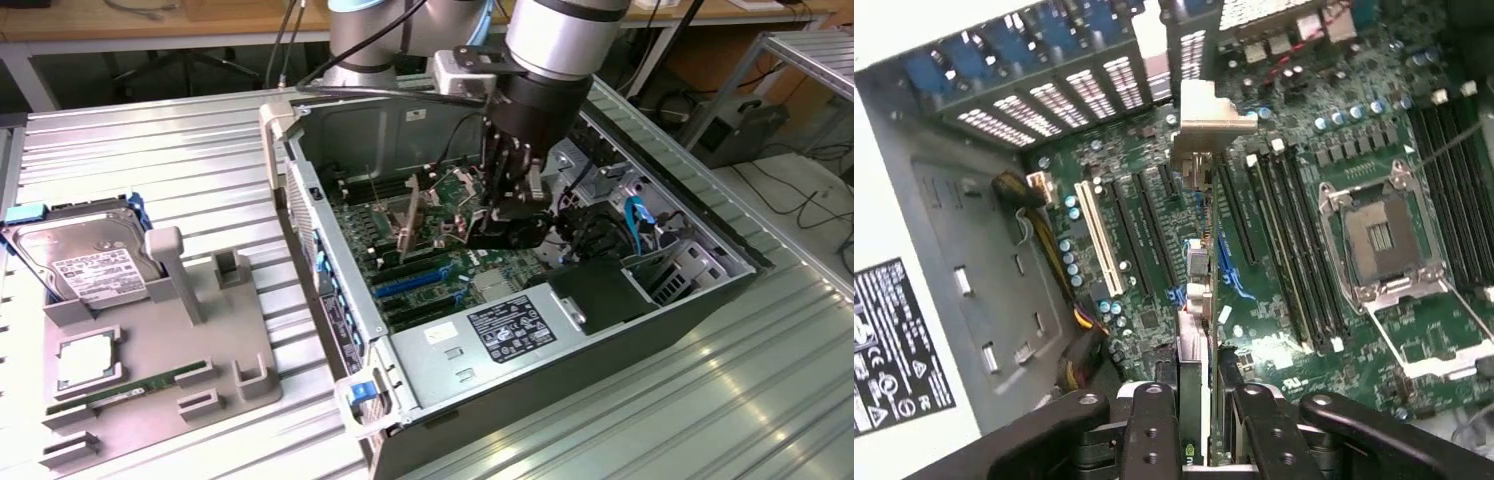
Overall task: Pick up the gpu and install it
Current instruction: 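Insert the gpu into the slot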
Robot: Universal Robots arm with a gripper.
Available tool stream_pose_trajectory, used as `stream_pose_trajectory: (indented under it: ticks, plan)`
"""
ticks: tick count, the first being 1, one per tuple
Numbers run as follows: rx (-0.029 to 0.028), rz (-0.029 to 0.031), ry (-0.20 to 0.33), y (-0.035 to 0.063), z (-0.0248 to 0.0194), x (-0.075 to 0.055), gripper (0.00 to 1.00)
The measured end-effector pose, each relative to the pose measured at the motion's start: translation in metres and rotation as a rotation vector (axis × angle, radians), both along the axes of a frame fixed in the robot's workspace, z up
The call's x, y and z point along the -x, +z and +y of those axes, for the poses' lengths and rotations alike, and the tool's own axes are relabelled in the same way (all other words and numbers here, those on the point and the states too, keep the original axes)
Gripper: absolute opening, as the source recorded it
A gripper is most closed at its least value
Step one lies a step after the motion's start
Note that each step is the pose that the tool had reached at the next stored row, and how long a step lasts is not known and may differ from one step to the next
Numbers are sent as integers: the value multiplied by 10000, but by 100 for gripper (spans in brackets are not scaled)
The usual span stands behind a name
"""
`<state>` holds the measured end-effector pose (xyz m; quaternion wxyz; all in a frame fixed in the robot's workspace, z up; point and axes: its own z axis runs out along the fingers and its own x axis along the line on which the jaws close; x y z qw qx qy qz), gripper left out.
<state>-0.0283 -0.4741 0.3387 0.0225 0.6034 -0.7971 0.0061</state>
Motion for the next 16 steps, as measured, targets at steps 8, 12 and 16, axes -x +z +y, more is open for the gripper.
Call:
stream_pose_trajectory:
  ticks: [8, 12, 16]
  plan:
    - [-26, -3, 1182, -20, 4, 0, 26]
    - [-63, -3, 1640, -22, 9, 0, 26]
    - [-75, -5, 1961, -40, 39, 49, 26]
